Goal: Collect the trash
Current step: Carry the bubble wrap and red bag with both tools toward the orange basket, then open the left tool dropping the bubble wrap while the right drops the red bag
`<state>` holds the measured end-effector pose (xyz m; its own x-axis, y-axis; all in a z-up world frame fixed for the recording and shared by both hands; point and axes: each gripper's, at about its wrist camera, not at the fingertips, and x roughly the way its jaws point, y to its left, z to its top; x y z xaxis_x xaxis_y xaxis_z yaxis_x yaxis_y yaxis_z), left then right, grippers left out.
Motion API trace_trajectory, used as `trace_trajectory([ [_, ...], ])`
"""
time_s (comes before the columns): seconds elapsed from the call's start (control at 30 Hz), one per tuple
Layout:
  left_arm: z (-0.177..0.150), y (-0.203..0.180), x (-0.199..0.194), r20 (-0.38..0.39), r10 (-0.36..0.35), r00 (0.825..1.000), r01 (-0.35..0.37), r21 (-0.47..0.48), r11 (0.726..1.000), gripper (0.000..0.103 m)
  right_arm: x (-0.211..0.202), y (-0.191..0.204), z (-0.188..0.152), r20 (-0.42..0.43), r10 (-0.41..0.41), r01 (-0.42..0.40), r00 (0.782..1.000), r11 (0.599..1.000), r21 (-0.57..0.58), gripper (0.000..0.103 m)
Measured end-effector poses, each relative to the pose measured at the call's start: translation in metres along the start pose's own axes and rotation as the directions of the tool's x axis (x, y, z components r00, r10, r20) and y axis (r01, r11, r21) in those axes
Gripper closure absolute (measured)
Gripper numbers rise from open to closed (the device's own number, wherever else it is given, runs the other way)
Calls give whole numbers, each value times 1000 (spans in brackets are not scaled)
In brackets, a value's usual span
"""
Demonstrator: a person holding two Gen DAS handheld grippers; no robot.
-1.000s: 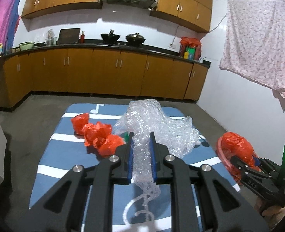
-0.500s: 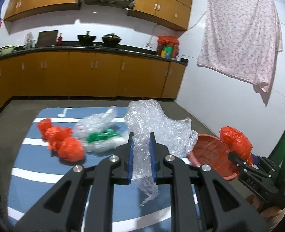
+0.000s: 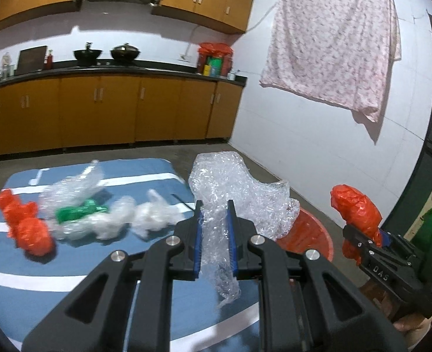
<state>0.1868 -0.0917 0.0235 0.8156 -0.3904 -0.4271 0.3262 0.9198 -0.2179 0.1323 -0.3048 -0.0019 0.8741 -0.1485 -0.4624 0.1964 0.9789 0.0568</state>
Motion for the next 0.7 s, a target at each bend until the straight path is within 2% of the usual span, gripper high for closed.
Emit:
trace_trajectory([
  [0.3, -11, -36, 62, -71, -72, 995, 75, 33, 997, 87, 26, -33, 5, -21, -51, 52, 998, 995, 86, 52],
  [0.7, -17, -57, 126, -125, -115, 986, 122, 56, 991, 87, 57, -42, 12, -25, -57, 60, 998, 990, 130, 52],
])
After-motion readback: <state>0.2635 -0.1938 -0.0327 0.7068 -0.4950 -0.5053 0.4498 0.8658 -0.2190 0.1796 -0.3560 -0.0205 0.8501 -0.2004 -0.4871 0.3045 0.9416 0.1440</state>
